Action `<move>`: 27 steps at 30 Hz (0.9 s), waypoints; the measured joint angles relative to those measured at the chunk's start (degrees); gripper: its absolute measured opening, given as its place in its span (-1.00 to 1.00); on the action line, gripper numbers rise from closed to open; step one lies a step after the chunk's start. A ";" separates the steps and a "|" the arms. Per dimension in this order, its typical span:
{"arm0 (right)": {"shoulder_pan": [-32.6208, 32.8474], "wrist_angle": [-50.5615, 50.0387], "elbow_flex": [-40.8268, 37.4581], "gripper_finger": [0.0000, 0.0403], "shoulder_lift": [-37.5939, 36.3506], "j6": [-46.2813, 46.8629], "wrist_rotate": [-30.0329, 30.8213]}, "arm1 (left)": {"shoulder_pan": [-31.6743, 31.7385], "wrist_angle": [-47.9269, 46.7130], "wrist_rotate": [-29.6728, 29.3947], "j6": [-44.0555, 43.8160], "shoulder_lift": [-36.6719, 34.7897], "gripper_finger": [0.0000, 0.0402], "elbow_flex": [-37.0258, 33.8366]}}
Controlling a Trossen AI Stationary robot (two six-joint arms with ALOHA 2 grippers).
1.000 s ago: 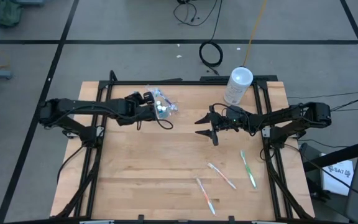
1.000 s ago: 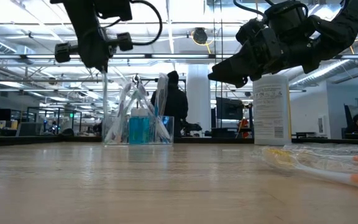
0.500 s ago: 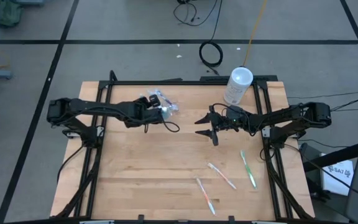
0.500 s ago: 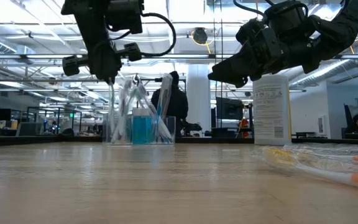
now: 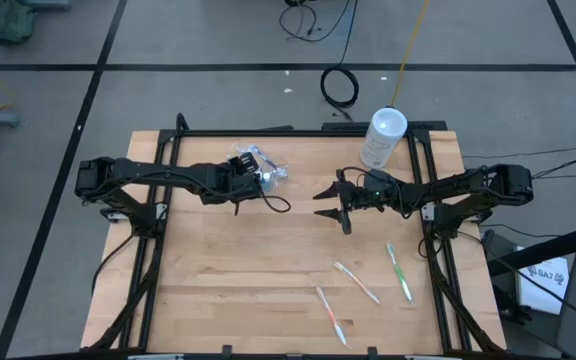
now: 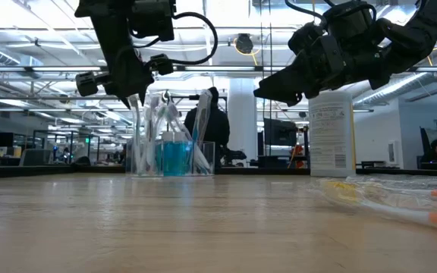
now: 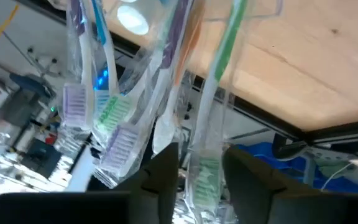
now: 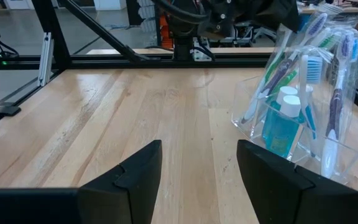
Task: Pick & Place toothbrushing station
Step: Put the green toothbrush into the transparent organizer
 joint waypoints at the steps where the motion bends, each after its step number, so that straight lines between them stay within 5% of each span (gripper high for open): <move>1: 0.00 0.01 0.00 0.00 0.00 -0.01 0.00 | -0.07 -0.02 -0.11 -0.99 0.00 -0.32 0.00; 11: 0.00 0.00 0.00 0.00 0.00 0.06 -0.01 | -3.73 -0.33 -7.54 1.13 -0.67 -0.15 0.00; 19: 0.00 0.00 0.00 0.00 0.00 1.11 -0.01 | -7.70 -0.44 -7.76 -6.18 -7.73 -0.15 0.31; 23: 0.00 0.00 0.00 0.00 0.00 2.12 -0.01 | -9.69 -0.45 -7.53 -17.71 -12.77 -0.15 0.33; 27: 0.00 0.00 0.00 0.00 0.00 2.16 -0.02 | -10.84 -0.96 -3.33 -40.12 -18.29 -0.15 0.33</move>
